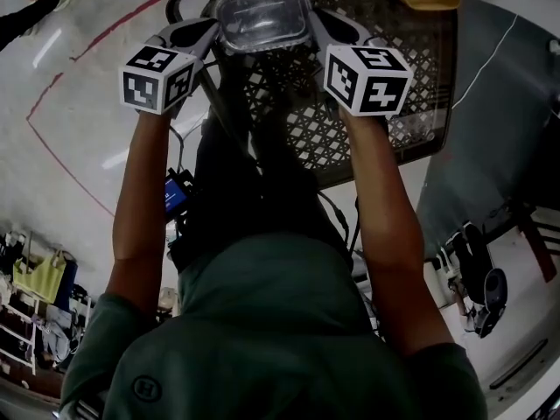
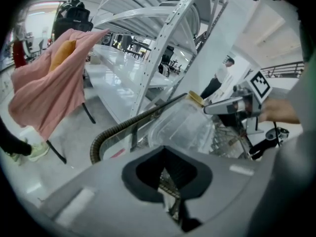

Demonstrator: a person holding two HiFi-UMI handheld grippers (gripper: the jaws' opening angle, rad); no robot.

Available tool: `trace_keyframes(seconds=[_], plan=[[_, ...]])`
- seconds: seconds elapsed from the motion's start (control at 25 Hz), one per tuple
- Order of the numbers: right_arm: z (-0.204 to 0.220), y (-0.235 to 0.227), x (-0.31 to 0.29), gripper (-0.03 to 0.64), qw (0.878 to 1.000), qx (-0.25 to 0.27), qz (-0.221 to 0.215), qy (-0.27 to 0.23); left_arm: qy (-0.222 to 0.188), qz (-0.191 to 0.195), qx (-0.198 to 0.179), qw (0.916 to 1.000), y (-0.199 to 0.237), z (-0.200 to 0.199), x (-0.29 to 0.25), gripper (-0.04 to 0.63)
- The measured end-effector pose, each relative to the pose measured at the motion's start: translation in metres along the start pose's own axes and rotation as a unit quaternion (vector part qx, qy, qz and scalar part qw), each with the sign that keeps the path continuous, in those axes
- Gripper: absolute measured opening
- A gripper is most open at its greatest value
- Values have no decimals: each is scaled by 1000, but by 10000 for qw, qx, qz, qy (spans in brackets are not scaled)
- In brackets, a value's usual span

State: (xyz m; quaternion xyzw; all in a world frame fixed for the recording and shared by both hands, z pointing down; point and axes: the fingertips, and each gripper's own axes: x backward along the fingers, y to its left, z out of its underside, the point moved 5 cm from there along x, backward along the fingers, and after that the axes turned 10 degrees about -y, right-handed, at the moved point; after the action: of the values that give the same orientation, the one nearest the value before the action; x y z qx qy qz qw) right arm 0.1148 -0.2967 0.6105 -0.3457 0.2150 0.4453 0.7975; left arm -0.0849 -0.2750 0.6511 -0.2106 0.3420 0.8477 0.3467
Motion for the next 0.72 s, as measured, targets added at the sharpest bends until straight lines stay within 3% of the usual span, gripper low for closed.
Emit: trace_keyframes(seconds=[0.16,0.36,0.72], plan=[[-8,8,10,3,9999,78,-24,-77,36,-262,222,9994,6,15,3,23],[-5,11,12,3,10000,80,-31,-32,-106,-284,701,9971,8,26,1,80],[8,13,9,3,9999,-29,-58,115,-90,-52,828,9965,7,22,2,92]])
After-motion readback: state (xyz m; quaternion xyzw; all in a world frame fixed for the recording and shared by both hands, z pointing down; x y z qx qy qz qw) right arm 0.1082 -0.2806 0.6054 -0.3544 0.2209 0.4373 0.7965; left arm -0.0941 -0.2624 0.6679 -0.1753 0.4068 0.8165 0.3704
